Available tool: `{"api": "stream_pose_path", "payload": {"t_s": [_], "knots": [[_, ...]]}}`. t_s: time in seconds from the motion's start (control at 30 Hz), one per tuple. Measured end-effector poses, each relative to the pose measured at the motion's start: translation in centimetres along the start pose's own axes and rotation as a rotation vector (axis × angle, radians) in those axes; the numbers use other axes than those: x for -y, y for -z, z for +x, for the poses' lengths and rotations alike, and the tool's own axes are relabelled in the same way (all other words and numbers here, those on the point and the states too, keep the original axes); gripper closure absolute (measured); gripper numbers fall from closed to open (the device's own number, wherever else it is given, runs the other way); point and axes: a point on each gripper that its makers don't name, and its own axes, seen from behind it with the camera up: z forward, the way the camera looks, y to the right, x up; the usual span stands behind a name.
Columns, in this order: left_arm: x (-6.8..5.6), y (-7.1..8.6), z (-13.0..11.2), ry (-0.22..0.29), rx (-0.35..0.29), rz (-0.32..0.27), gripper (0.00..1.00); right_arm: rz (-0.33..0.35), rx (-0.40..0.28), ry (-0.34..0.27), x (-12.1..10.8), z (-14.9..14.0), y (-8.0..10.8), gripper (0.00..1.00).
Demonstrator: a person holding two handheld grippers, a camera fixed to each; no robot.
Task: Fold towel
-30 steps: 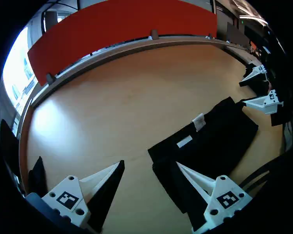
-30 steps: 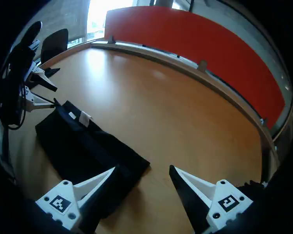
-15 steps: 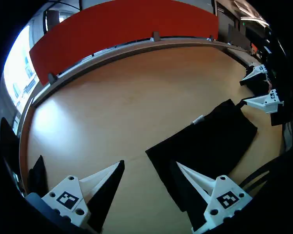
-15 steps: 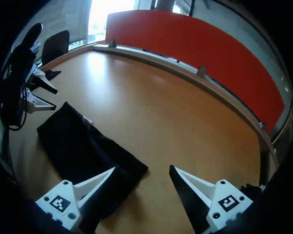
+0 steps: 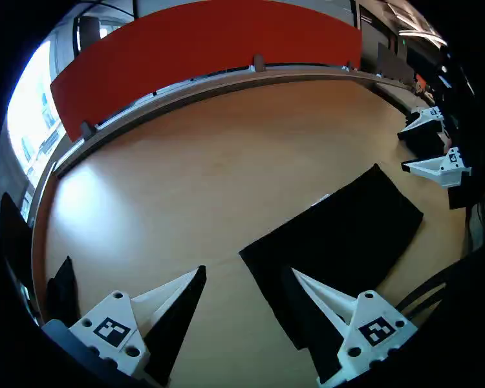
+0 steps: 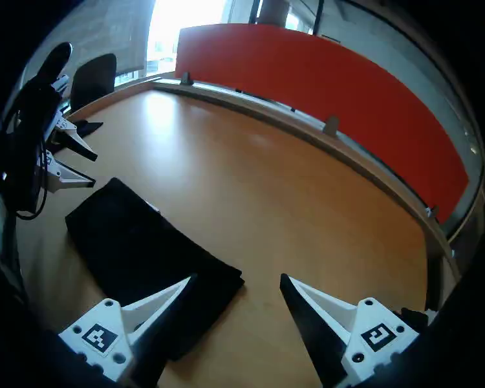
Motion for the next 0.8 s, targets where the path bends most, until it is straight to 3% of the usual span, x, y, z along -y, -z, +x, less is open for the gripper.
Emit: {"api": "stream_pose_path", "payload": {"t_s": [0.2,0.8], "knots": [[-0.2,0.6,-0.8,0.014,0.005,-0.001,0.14,0.008,0.009,-0.003,0.7,-1.0,0.5,0.03],[-2.0,3.5,-5.3,0.119,0.024,-0.022,0.14,0.028,0.029,-0.053,3.6,-4.4,3.4,0.03]]}}
